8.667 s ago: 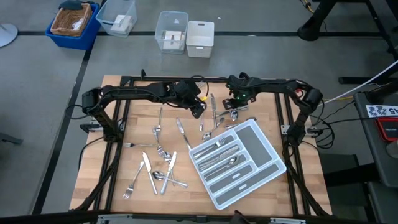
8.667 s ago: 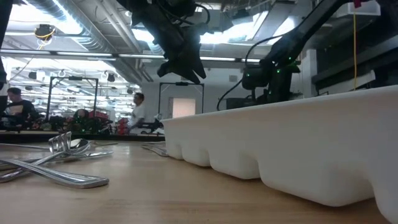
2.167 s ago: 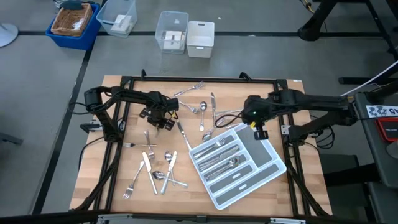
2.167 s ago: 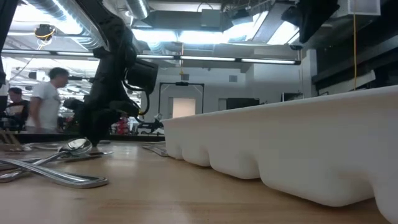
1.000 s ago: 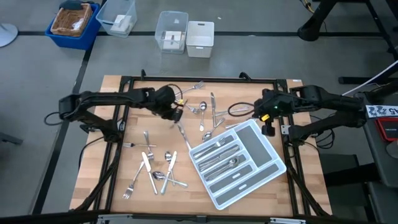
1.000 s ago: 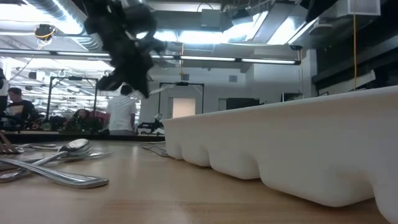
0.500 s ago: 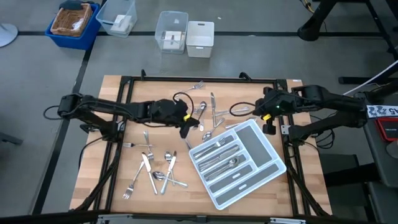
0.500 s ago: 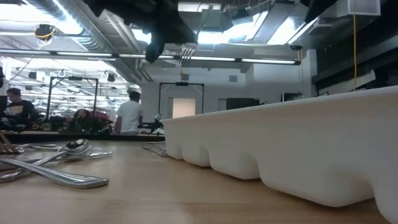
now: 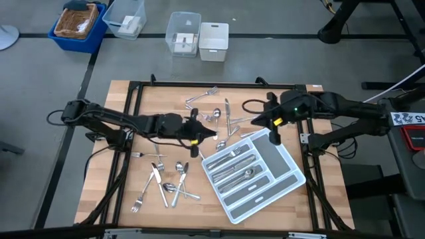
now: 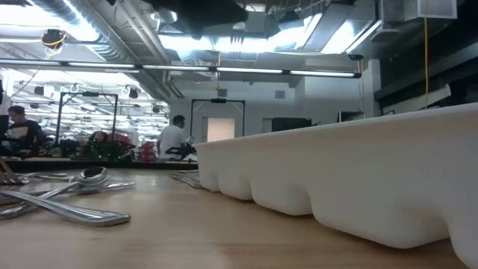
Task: Sort silverware
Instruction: Put the silver fork into the silverware tray
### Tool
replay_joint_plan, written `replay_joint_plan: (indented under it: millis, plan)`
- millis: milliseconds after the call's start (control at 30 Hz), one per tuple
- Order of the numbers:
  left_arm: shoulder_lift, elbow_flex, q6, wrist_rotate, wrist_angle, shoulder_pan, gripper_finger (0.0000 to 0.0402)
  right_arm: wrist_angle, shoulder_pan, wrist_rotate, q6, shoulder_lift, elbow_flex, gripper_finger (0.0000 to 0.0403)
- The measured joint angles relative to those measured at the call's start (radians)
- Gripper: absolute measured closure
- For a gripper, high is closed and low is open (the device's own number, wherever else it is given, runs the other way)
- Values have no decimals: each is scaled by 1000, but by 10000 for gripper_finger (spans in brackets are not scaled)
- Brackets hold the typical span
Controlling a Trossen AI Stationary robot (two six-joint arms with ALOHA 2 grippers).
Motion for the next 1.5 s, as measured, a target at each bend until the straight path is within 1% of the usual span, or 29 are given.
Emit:
replay_joint_plan:
  millis: [67,200,367,567,833,967,1133,1200,1300,1367,1500]
  plan:
    - [3,0,164,20,1,-9,402,32,0,-26,4,1,-7,388]
    - [32,0,495,82,-22,-22,401,31,0,-42,22,3,-20,388]
    - [83,0,785,90,-15,-21,401,31,0,-29,79,3,-44,388]
    - [157,0,1163,90,-14,12,401,33,0,-7,229,24,-57,388]
    - [243,0,1642,98,8,36,401,37,0,-7,245,94,-57,388]
    - [285,0,1801,148,17,47,401,36,0,-7,245,141,-57,388]
    - [343,0,1988,150,47,47,401,37,0,-8,245,191,-57,388]
    - [368,0,2020,161,97,47,401,37,0,-7,245,207,-57,388]
    - [404,0,2060,211,174,47,401,38,0,-8,245,225,-57,388]
    - [427,0,2083,239,197,47,401,40,0,-9,245,234,-57,388]
    - [471,0,2093,259,197,47,401,54,0,-15,245,241,-57,388]
